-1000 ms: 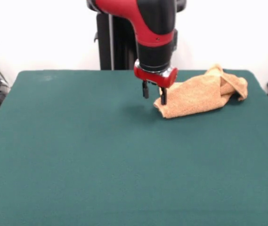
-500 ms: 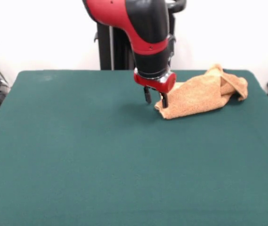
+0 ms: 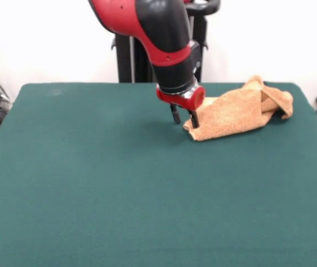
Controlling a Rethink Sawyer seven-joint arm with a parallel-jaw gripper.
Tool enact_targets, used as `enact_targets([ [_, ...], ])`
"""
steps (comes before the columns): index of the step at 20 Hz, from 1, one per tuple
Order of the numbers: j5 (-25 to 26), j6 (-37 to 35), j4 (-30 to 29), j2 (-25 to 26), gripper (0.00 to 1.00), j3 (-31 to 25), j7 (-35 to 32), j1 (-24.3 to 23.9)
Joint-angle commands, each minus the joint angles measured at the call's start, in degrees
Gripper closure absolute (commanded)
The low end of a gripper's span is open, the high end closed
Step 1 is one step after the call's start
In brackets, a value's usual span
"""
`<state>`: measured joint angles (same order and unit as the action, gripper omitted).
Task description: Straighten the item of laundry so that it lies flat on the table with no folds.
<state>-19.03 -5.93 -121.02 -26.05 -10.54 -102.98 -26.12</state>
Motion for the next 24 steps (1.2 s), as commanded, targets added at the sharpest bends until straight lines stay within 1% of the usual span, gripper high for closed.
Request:
enact_targets([
  [1, 1.32, 11.32, -2.94, 5.42, 0.00, -13.86, -16.54, -0.60],
  [6, 4.17, 17.83, -3.35, 7.25, 0.00, -19.20, -19.07, -4.15],
  [10, 6.53, 19.66, -2.71, 10.35, 0.00, -22.32, -18.81, -7.18],
  [15, 8.39, 20.56, -2.91, 11.57, 0.00, -24.58, -19.71, -8.41],
  [18, 8.48, 20.22, -3.14, 11.57, 0.00, -24.96, -20.39, -8.39],
  [21, 8.29, 18.36, -3.85, 13.24, 0.00, -28.61, -21.56, -11.27],
  [24, 6.16, 16.33, -5.01, 10.07, 0.00, -29.46, -23.00, -11.03],
])
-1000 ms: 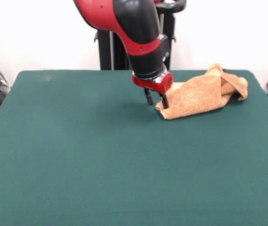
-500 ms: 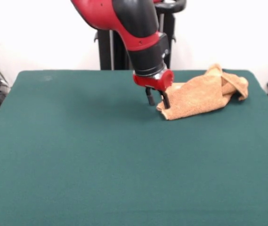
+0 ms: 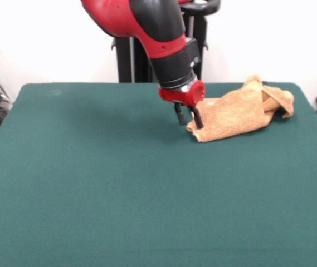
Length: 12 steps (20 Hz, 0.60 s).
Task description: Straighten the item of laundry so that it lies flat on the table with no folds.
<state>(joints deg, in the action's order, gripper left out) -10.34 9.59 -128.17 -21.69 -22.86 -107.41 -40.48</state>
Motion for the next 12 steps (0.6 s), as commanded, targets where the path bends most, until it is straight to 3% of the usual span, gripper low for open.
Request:
enact_targets([
  [1, -3.22, 0.07, 1.59, 4.70, 0.00, -17.49, -19.05, 3.37],
  [5, -4.79, -0.49, 0.65, 1.52, 0.00, -16.99, -20.38, 4.94],
  [12, 0.41, 6.11, 3.37, 6.20, 0.00, -15.35, -18.76, 5.46],
])
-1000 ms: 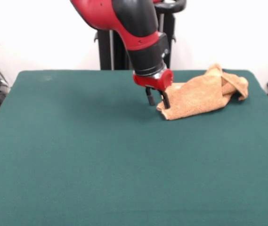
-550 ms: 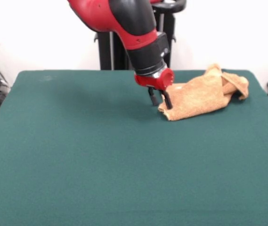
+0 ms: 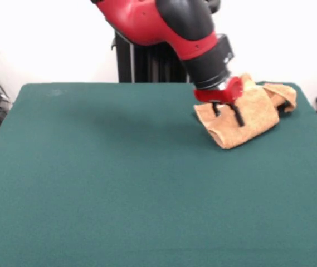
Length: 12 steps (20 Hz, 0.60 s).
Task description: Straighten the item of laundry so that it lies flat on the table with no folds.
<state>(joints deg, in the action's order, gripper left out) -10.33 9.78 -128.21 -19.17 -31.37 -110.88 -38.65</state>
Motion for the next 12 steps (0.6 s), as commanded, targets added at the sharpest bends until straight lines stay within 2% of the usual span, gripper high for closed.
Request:
enact_targets([
  [1, 1.03, 6.56, 3.63, 3.95, 0.00, -6.70, -14.96, 3.62],
  [2, 1.96, 7.21, 4.04, 3.93, 0.00, -6.24, -14.15, 3.88],
  [3, 2.10, 7.61, 4.37, 3.28, 1.00, -5.18, -13.92, 4.63],
  [9, 1.10, 8.18, 5.78, 2.66, 1.00, -2.73, -13.73, 6.10],
  [12, -0.77, 7.42, 5.14, 0.77, 1.00, -1.41, -14.10, 7.31],
])
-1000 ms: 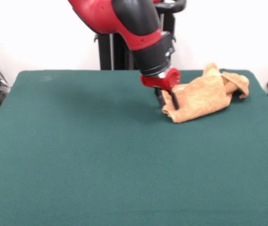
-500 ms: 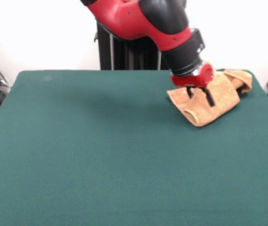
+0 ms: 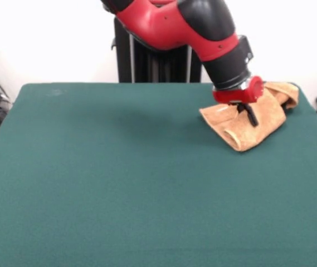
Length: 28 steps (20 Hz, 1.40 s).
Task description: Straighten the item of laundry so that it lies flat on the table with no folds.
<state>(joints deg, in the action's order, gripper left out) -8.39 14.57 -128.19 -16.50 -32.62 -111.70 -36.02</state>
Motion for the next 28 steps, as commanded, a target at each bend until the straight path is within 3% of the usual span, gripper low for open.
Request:
enact_targets([
  [1, -3.53, 2.86, 4.67, -3.07, 1.00, 0.74, -13.60, 5.63],
  [4, -11.47, -0.18, 2.74, -11.65, 1.00, 7.97, -14.49, 13.31],
  [7, -25.82, -13.00, 4.91, -20.96, 1.00, 25.36, -9.66, 29.62],
  [9, -30.43, -24.63, 9.86, -21.95, 1.00, 37.92, -9.89, 40.00],
  [12, -25.09, -36.06, 15.02, -23.81, 1.00, 40.00, -16.34, 40.29],
  [17, -19.71, -47.27, 23.19, -24.39, 1.00, 45.53, -21.06, 43.26],
  [23, -20.06, -46.15, 24.33, -23.77, 1.00, 44.47, -19.64, 42.29],
  [26, -16.42, -47.64, 28.74, -22.39, 1.00, 50.63, -20.60, 46.13],
  [28, -14.48, -42.19, 32.04, -20.49, 1.00, 55.81, -19.55, 49.22],
])
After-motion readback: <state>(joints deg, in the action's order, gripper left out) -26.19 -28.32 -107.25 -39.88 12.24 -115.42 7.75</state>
